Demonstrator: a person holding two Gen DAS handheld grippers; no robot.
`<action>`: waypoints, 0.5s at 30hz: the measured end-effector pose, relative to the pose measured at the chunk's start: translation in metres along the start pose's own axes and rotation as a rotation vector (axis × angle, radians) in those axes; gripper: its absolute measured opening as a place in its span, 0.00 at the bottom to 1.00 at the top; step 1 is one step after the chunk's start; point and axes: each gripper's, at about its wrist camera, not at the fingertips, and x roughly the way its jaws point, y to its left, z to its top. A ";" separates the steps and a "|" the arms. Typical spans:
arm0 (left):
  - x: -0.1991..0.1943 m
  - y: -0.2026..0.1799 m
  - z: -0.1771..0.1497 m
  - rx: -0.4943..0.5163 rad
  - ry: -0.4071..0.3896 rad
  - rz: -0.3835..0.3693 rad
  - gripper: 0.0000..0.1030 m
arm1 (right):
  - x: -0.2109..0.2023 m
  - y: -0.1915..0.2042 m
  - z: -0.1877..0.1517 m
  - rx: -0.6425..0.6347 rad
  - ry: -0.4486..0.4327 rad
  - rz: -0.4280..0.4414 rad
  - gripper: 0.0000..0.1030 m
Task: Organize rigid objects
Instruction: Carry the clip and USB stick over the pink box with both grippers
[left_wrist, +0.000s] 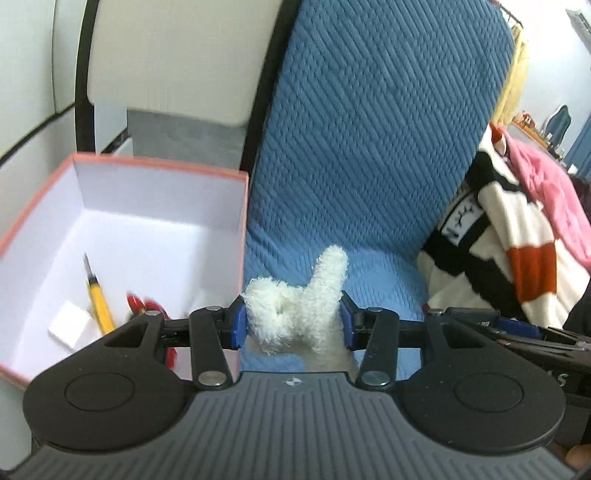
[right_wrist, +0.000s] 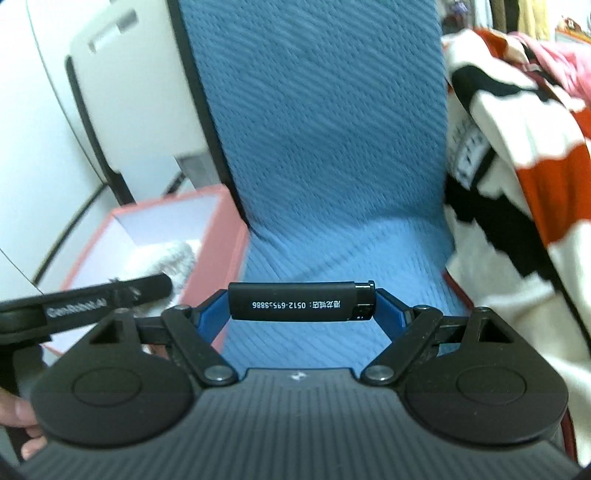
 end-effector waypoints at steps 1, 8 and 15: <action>-0.003 0.005 0.007 -0.005 -0.007 -0.001 0.51 | -0.002 0.006 0.006 -0.005 -0.011 0.006 0.83; -0.033 0.042 0.050 -0.010 -0.073 0.011 0.51 | -0.011 0.057 0.042 -0.043 -0.073 0.071 0.83; -0.036 0.097 0.058 -0.018 -0.086 0.072 0.51 | 0.006 0.111 0.046 -0.126 -0.084 0.138 0.83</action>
